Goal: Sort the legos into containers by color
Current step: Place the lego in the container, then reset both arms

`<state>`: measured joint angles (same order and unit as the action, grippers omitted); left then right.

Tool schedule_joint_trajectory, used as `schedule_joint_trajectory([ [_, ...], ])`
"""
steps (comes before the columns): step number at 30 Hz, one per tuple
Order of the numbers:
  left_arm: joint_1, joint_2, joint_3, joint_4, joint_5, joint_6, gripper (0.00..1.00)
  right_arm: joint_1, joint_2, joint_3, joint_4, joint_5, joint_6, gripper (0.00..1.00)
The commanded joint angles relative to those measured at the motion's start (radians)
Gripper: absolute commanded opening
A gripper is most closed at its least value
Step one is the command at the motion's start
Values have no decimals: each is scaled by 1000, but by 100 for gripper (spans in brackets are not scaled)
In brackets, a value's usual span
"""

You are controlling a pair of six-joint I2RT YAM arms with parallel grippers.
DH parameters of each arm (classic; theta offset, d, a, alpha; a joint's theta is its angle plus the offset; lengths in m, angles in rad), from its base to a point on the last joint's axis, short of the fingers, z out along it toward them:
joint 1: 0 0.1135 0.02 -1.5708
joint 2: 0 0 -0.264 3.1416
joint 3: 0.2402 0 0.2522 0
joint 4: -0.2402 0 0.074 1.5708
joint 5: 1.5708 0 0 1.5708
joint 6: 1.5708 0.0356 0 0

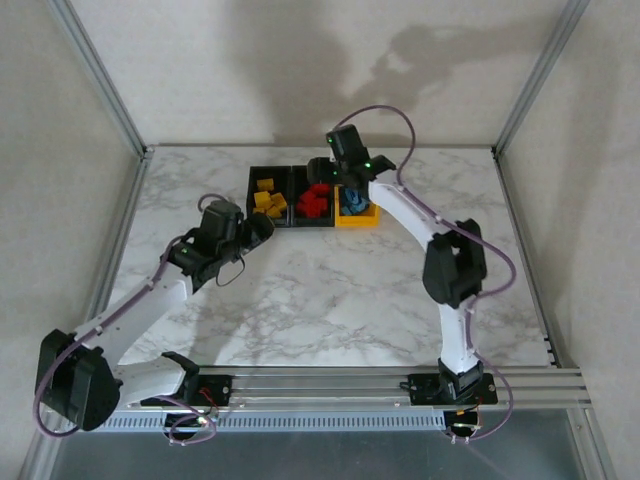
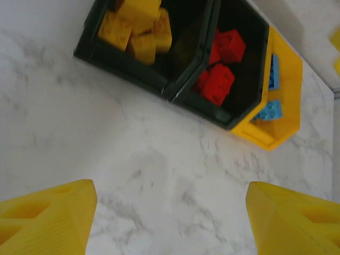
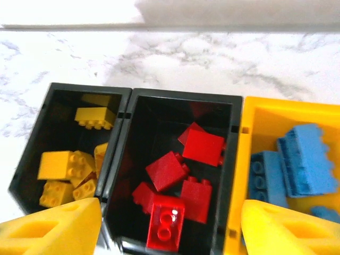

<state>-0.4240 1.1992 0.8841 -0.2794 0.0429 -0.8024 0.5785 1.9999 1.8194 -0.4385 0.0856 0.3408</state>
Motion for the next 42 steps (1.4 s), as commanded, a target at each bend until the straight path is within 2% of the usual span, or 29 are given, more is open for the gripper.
schedule_joint_trajectory([
  [1,14,59,88,52,-90,135,77,-2,-132,-155,95,68,-40,74],
  [3,15,77,107,74,-133,171,84,-8,-215,-280,141,97,-48,77],
  [4,15,81,106,93,-164,189,98,-16,-261,-350,174,107,-48,79],
  [5,16,85,98,113,-197,202,100,-23,-305,-413,206,119,-45,80],
  [8,20,61,49,197,-284,255,100,-48,-413,-578,278,196,-30,85],
  [10,32,34,10,252,-334,299,100,-62,-472,-665,325,244,-34,99],
  [15,93,-61,-138,425,-542,406,100,-87,-605,-865,487,503,-78,99],
  [17,133,-108,-216,509,-591,469,100,-114,-666,-985,636,595,-114,99],
  [19,169,-142,-298,598,-672,514,100,-141,-738,-1134,872,634,-200,99],
  [21,225,-145,-369,687,-671,557,100,-175,-778,-1276,1095,658,-269,99],
  [24,300,-73,-442,770,-664,526,100,-241,-767,-1352,1181,683,-284,99],
  [26,303,-24,-541,951,-688,548,100,-293,-747,-1409,1255,701,-281,99],
  [28,303,36,-614,1108,-705,556,100,-338,-731,-1471,1338,686,-265,99],
  [31,291,97,-647,1248,-710,567,99,-380,-672,-1545,1483,631,-269,99],
  [37,292,191,-711,1539,-616,652,100,-385,-476,-1619,1825,570,-356,99],
  [38,291,214,-717,1573,-609,659,99,-384,-487,-1601,1751,531,-350,98],
  [39,292,248,-725,1634,-588,673,100,-393,-491,-1612,1758,480,-352,98],
  [41,286,258,-679,1542,-524,693,100,-420,-517,-1665,1817,392,-341,99],
  [42,286,296,-667,1573,-482,720,100,-451,-518,-1697,1864,301,-332,99],
])
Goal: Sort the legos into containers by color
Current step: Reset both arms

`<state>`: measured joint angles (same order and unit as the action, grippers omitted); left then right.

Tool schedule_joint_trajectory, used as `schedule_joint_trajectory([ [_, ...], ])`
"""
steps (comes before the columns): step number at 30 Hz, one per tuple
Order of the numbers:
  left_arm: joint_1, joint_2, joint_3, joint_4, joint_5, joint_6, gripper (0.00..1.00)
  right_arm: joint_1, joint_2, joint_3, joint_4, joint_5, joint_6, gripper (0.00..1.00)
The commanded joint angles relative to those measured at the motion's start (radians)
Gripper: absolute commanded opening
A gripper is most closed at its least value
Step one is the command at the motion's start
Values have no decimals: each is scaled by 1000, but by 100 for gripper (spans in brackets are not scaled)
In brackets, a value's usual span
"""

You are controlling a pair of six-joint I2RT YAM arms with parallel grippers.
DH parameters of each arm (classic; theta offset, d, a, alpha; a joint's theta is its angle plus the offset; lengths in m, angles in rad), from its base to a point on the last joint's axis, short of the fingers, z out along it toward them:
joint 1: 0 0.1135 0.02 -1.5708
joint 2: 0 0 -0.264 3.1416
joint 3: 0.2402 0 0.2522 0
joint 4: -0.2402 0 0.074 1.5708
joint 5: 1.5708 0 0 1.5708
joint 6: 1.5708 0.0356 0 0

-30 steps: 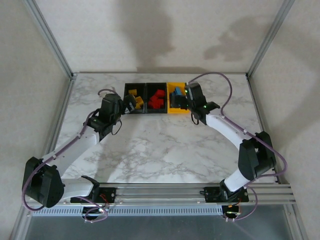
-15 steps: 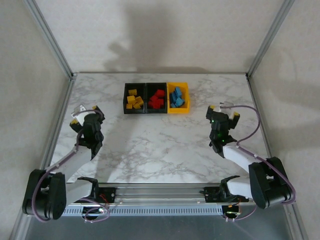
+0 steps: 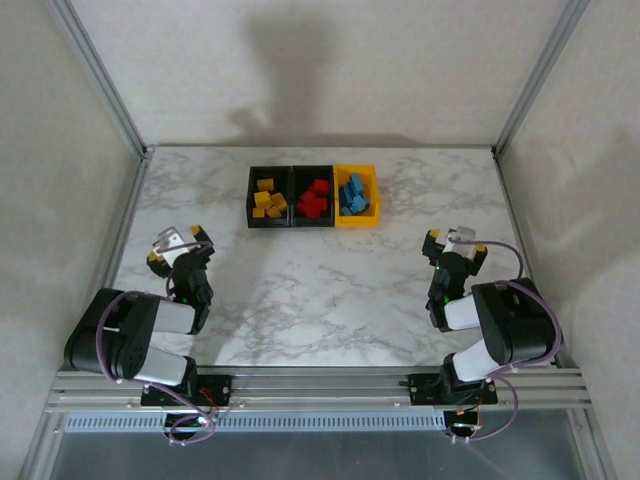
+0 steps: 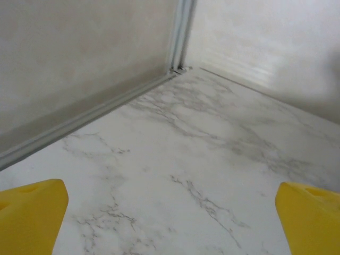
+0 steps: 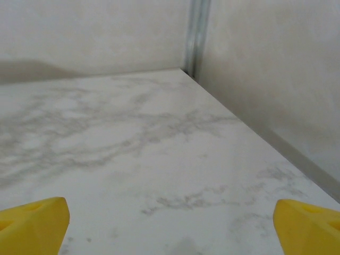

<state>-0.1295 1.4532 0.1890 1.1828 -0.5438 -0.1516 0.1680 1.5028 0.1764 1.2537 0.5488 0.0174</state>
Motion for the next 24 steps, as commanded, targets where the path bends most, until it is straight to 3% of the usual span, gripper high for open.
schedule_joint_trajectory([
  [1,-3,57,57,64,168,82,100,-70,8,-75,220,-230,6,99],
  [3,42,78,20,140,223,38,99,-69,77,-30,254,-224,-20,99],
  [4,39,111,-6,240,207,59,99,-78,39,16,79,-255,9,99],
  [5,37,76,20,115,208,42,100,-104,43,19,77,-271,27,99],
  [7,31,101,11,190,193,58,99,-100,42,17,77,-225,35,99],
  [8,30,81,21,130,195,48,99,-95,50,13,103,-220,28,99],
  [24,27,90,17,154,188,53,99,-117,42,22,68,-267,42,99],
])
